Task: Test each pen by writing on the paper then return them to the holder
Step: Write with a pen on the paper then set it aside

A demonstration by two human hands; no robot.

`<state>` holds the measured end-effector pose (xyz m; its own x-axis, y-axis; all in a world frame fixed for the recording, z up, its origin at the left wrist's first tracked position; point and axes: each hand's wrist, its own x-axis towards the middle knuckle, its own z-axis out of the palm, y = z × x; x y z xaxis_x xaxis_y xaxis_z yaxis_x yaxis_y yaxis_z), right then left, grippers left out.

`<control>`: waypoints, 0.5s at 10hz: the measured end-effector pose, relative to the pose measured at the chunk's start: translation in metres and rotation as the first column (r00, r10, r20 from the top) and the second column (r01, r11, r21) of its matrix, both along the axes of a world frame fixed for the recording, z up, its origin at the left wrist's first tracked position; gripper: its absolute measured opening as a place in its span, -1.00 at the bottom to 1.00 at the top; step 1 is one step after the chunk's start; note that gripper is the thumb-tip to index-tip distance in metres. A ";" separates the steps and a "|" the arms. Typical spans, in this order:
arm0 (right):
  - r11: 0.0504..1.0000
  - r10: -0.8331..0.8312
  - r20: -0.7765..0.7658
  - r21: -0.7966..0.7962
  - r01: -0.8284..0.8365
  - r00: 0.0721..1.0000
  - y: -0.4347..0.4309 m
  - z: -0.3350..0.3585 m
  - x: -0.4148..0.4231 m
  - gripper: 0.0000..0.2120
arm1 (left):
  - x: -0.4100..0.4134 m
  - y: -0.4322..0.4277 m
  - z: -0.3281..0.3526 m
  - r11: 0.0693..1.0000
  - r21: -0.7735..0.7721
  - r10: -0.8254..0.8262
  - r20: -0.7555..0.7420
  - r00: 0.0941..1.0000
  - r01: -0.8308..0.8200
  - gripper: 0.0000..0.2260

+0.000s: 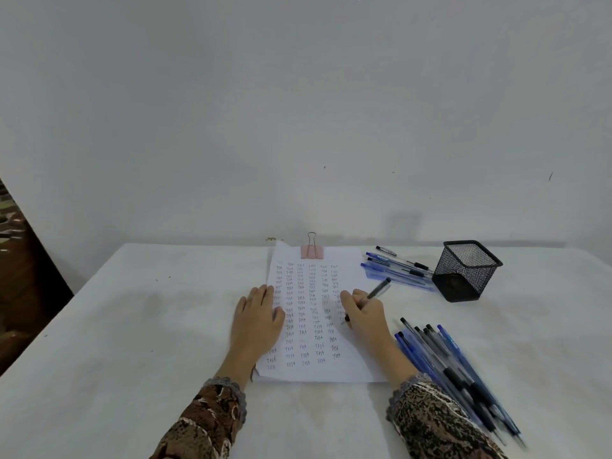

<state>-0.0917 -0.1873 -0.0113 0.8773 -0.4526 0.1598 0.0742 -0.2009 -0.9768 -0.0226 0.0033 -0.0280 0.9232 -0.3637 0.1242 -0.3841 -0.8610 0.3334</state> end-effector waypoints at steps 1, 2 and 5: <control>1.000 -0.008 -0.008 -0.024 0.008 1.000 -0.002 0.000 0.001 -0.56 | 0.000 0.000 -0.001 1.000 0.004 -0.001 -0.006 1.000 0.001 -0.53; 0.999 -0.043 0.015 -0.015 0.043 0.999 -0.001 -0.001 0.000 -0.55 | 0.001 0.000 -0.001 1.000 -0.003 0.001 -0.006 1.000 -0.001 -0.53; 0.998 -0.027 0.001 -0.049 0.027 1.000 -0.002 0.001 -0.002 -0.53 | 0.000 0.001 -0.001 1.000 -0.015 -0.006 -0.008 1.000 0.006 -0.53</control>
<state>-0.0935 -0.1889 -0.0105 0.8648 -0.4677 0.1826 0.0684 -0.2506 -0.9657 -0.0225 0.0041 -0.0292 0.9220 -0.3672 0.1227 -0.3864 -0.8535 0.3495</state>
